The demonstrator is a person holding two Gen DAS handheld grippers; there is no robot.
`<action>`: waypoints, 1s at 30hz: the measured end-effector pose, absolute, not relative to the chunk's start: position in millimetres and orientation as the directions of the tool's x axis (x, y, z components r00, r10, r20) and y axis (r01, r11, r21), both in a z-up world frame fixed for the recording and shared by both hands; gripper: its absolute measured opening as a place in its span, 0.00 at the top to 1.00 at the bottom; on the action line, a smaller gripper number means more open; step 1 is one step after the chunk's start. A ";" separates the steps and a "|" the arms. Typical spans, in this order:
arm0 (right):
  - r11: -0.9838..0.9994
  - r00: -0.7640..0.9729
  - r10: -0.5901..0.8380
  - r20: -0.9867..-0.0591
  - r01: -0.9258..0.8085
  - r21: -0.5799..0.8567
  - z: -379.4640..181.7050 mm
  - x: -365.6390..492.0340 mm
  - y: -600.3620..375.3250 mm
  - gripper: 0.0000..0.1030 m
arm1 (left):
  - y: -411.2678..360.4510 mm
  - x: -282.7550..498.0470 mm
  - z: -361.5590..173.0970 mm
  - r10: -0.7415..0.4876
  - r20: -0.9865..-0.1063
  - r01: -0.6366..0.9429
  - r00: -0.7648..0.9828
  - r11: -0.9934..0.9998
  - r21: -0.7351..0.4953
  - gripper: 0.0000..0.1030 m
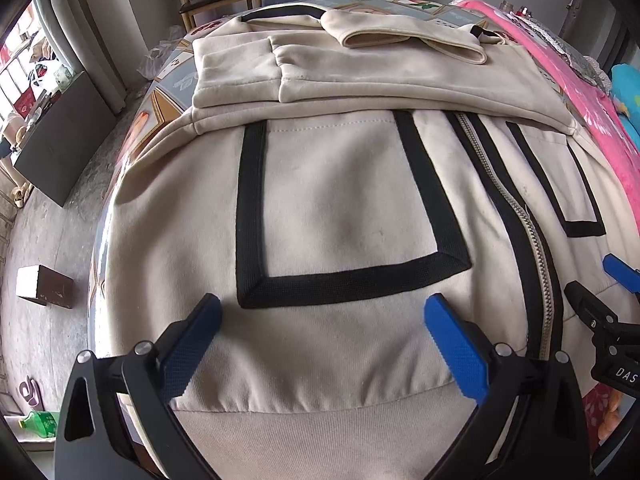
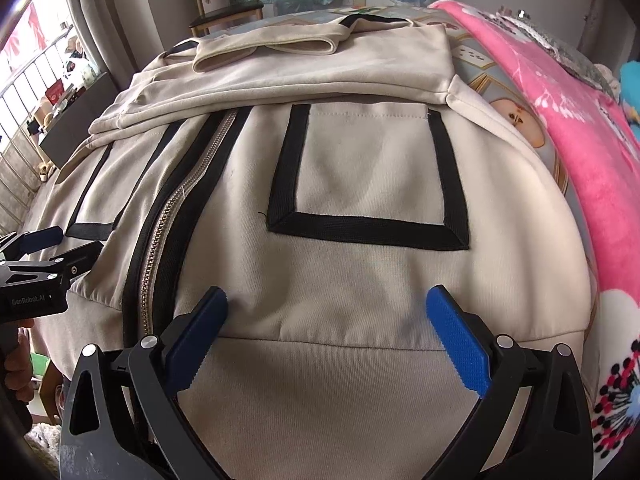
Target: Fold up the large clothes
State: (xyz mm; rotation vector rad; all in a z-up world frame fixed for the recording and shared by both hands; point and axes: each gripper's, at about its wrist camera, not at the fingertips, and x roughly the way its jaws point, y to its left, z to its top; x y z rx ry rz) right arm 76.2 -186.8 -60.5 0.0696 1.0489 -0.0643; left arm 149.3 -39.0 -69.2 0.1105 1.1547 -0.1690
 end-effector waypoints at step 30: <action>0.995 0.467 -0.038 -0.884 0.098 0.010 -59.0 85.2 -183.1 0.07 | -38.5 143.6 -69.8 -0.073 -0.902 0.175 0.425 0.985 0.003 0.03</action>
